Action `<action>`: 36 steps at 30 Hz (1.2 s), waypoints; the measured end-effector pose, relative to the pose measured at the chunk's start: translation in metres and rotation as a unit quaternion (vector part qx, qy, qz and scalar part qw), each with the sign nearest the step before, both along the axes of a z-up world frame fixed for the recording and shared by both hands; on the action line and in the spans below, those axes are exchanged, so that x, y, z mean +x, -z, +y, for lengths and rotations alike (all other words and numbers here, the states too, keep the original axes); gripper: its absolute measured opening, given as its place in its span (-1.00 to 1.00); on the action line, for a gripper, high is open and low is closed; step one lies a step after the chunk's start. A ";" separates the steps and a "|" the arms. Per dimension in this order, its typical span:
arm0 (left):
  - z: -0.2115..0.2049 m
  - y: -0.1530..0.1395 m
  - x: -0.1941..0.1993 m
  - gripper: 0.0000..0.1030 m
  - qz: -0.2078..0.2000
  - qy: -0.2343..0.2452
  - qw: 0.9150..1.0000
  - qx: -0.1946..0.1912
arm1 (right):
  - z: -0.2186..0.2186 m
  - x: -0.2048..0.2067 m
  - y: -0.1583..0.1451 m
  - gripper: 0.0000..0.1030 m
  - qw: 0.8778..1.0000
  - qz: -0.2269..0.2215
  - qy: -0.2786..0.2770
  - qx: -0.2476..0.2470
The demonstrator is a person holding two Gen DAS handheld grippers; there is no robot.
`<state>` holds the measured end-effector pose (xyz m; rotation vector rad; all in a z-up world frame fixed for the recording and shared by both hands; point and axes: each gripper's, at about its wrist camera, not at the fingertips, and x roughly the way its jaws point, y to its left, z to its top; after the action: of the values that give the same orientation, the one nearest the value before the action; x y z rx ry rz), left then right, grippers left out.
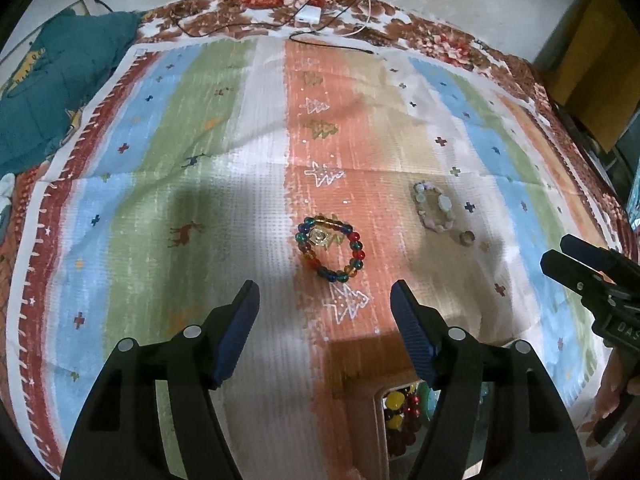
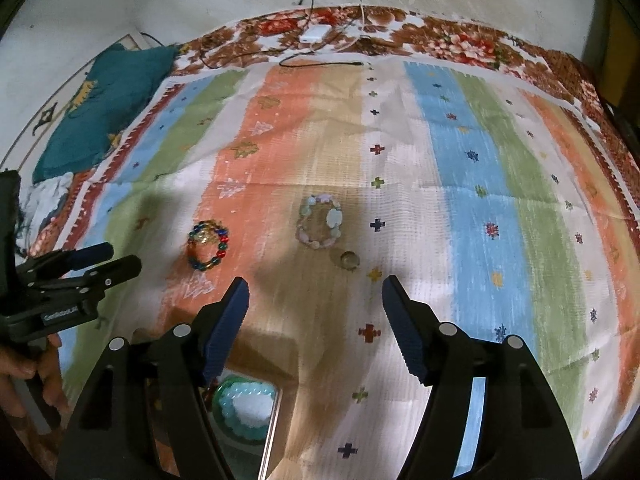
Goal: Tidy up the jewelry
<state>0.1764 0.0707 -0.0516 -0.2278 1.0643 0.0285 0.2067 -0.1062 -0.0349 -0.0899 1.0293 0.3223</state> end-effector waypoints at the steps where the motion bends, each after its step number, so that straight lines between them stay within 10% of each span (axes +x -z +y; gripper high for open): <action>1: 0.000 0.001 0.001 0.32 0.001 0.000 1.000 -0.001 | 0.001 0.003 0.002 0.34 1.000 0.003 -0.001 0.001; 36: 0.006 0.050 0.051 0.33 0.061 0.003 0.998 -0.004 | 0.012 0.064 0.050 0.34 0.999 0.033 0.020 -0.024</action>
<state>0.2277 0.0771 -0.1017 -0.2329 1.1863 0.0338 0.2703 -0.0941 -0.0848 -0.1015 1.1037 0.2654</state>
